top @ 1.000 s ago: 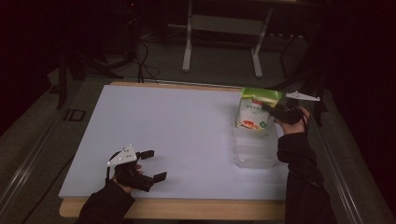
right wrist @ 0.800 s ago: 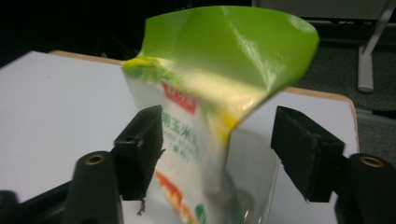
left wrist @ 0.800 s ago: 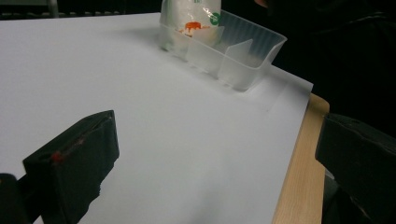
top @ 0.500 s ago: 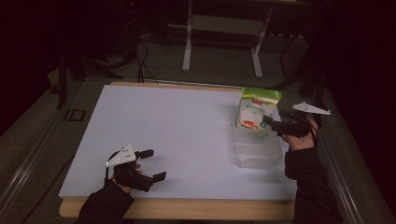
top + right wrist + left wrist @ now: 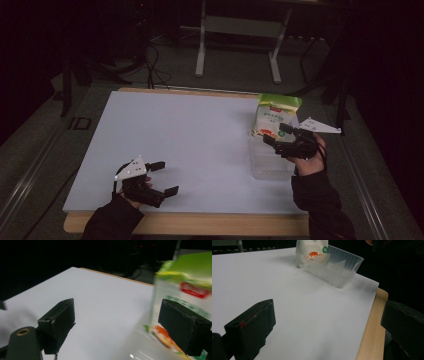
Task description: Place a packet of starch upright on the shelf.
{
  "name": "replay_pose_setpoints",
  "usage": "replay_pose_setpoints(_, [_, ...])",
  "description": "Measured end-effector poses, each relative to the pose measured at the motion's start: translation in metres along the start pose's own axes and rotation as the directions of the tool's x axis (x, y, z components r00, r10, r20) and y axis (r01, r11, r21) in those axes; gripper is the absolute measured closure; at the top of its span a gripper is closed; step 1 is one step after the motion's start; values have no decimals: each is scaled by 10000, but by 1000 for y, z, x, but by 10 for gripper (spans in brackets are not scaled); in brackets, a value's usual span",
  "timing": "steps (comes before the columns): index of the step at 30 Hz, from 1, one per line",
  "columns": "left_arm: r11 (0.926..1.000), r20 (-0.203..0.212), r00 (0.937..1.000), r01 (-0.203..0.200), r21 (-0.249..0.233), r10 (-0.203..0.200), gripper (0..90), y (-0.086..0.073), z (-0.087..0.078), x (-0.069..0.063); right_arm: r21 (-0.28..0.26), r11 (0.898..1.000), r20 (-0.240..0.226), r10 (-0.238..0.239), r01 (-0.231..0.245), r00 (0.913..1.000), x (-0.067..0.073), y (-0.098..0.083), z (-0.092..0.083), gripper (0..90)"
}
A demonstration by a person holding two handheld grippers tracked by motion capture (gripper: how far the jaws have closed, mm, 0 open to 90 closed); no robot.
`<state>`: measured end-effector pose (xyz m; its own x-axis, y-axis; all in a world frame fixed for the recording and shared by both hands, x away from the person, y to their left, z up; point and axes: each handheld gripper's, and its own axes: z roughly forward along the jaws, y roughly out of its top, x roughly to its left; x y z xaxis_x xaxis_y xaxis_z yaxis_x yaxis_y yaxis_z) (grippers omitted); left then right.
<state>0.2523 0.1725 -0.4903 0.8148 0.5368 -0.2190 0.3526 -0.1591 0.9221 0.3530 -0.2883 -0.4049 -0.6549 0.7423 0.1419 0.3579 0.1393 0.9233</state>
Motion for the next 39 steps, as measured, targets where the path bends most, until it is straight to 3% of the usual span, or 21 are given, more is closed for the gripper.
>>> replay_pose_setpoints(6, [10000,-3,10000,-12,-28,12,1,0,0,-1,-102,9998,-492,-177,172,9986,19,2,0,143])
replay_pose_setpoints(8, [10000,3,10000,-63,-8,63,1,0,0,-2,-13,9990,-882,-450,450,9951,37,2,-2,145])
replay_pose_setpoints(12, [9999,31,9999,-115,8,115,1,1,0,-3,57,9980,-1186,-613,625,9910,48,0,-2,143])
replay_pose_setpoints(23, [9997,2,9997,-227,-37,227,1,2,-2,-5,-130,9936,-2221,-1125,1124,9685,83,-15,-3,136])
replay_pose_setpoints(31, [9994,-35,9994,-345,22,345,1,1,-3,-6,-6,9903,-2849,-1335,1391,9492,100,-33,-5,133])
replay_pose_setpoints(39, [9991,14,9992,-404,148,403,1,0,-1,-6,177,9888,-3287,-1341,1481,9348,106,-53,-6,127])
